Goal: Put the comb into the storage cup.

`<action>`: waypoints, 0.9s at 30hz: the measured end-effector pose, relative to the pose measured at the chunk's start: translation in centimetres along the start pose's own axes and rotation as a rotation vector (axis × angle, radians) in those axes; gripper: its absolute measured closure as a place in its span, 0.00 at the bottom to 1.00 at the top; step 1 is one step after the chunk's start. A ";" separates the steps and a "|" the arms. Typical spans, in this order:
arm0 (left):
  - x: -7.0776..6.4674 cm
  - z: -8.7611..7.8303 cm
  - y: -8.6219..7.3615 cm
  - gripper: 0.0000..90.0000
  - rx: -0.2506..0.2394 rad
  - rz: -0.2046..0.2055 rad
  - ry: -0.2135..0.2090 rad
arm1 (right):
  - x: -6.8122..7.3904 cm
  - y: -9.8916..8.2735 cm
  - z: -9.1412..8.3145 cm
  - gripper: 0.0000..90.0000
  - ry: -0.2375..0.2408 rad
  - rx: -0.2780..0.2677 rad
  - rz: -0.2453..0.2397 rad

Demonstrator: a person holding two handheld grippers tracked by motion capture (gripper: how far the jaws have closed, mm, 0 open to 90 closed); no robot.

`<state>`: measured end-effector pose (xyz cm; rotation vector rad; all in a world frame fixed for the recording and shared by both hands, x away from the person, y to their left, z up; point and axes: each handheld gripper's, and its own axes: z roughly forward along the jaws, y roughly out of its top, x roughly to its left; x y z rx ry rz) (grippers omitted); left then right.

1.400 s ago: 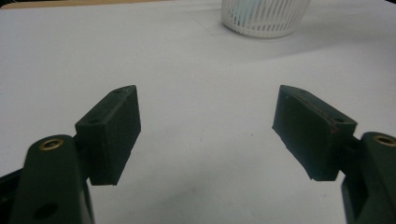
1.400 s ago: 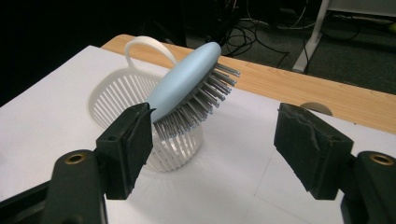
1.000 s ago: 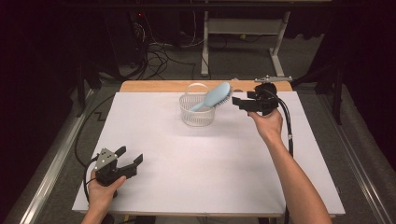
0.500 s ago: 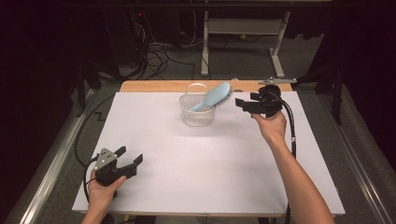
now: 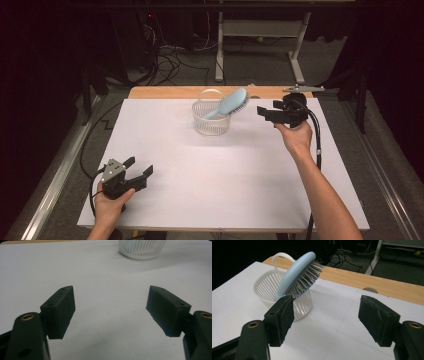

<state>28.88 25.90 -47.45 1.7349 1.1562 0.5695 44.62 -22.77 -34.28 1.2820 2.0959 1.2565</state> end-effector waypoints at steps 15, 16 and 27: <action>0.0 0.0 0.0 0.27 0.000 0.000 0.001 | -0.5 -0.6 -1.0 0.33 -0.012 -0.007 0.000; 0.0 0.0 0.0 0.27 0.000 0.000 0.002 | -0.5 -0.6 -1.0 0.33 -0.011 -0.006 0.003; 0.0 -0.1 0.0 0.27 -0.006 -0.007 0.004 | -1.0 -1.6 -1.7 0.33 -0.008 -0.017 0.014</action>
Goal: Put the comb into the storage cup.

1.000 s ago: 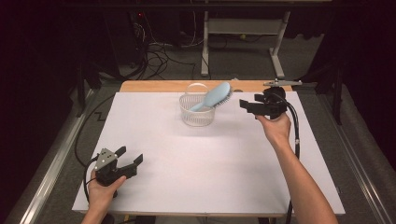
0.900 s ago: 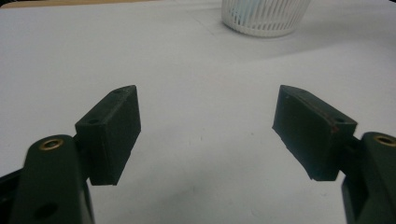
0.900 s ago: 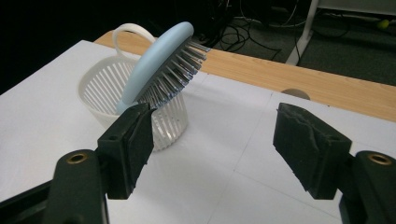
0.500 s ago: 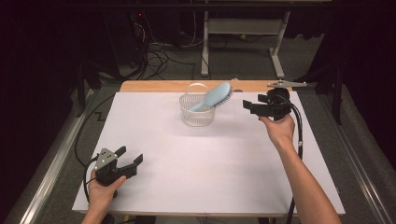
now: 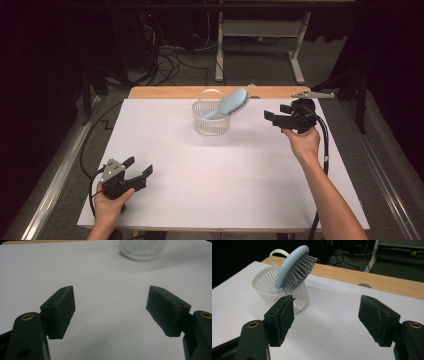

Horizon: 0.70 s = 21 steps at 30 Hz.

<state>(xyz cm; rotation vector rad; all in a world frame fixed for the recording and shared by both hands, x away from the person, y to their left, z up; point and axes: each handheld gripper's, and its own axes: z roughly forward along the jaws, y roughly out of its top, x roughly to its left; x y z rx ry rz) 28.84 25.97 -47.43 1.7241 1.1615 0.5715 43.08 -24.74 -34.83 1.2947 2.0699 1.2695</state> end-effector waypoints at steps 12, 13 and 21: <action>0.0 0.0 0.0 0.27 0.002 0.000 -0.001 | -0.6 -0.9 -0.8 0.33 -0.006 -0.013 0.018; -0.1 0.0 0.0 0.27 0.001 0.000 -0.002 | -0.6 -0.9 -0.8 0.33 -0.006 -0.013 0.022; 0.0 0.1 0.0 0.27 0.002 -0.001 0.001 | -1.3 -1.6 -1.3 0.33 -0.013 -0.020 0.039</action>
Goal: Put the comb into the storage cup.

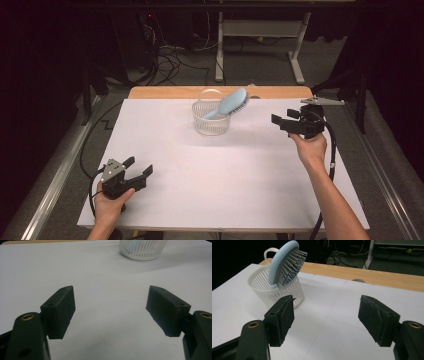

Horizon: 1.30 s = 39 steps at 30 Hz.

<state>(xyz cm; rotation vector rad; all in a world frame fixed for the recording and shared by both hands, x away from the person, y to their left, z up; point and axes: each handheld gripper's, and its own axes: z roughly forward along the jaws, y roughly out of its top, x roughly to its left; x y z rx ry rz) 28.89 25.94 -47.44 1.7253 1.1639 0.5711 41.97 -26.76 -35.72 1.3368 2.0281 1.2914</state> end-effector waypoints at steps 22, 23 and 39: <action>0.0 -0.1 0.0 0.27 -0.001 -0.001 0.001 | -1.3 -1.2 -2.0 0.33 -0.015 -0.025 0.019; 0.0 -0.1 0.0 0.27 -0.001 -0.001 0.001 | -1.3 -1.2 -2.0 0.33 -0.016 -0.026 0.019; 0.1 -0.1 0.0 0.27 0.000 -0.003 0.003 | -1.8 -2.0 -3.4 0.33 -0.011 -0.054 0.035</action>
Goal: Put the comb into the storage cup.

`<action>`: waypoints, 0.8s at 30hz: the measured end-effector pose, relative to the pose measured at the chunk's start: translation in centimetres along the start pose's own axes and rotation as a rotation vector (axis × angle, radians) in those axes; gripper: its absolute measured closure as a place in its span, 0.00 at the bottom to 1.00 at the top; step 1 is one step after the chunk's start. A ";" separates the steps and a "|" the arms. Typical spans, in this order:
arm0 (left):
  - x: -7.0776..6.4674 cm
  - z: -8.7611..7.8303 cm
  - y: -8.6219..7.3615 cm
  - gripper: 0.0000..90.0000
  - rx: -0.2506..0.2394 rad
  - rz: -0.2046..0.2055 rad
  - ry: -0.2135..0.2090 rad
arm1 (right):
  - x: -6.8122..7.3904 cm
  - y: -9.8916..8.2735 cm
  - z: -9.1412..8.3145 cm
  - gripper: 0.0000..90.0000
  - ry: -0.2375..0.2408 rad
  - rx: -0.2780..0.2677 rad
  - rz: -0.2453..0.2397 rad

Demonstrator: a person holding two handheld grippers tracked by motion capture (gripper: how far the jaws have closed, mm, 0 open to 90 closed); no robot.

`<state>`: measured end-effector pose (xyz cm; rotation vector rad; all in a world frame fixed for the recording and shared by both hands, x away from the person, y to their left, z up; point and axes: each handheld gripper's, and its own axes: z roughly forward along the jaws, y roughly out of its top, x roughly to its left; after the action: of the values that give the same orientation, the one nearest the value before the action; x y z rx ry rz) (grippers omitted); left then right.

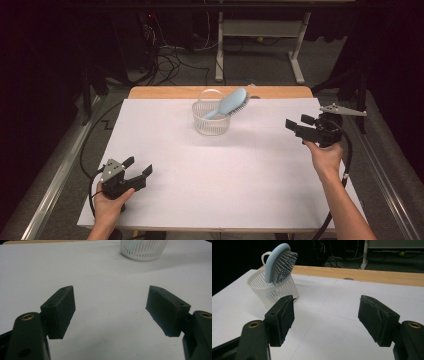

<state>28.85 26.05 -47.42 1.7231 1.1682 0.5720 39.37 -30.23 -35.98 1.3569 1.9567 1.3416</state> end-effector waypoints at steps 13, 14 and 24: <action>0.0 0.0 0.0 0.27 0.000 -0.004 0.004 | -0.4 -0.8 -1.1 0.33 -0.002 -0.007 0.000; 0.1 -0.1 0.0 0.27 0.000 -0.004 0.005 | -0.4 -0.9 -1.2 0.33 -0.003 -0.008 -0.003; 0.0 -0.2 -0.1 0.27 -0.005 -0.007 0.011 | -0.6 -1.6 -1.8 0.33 -0.003 -0.016 0.001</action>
<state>28.66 26.18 -47.41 1.7134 1.1790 0.5807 37.50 -31.77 -36.71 1.3523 1.9395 1.3523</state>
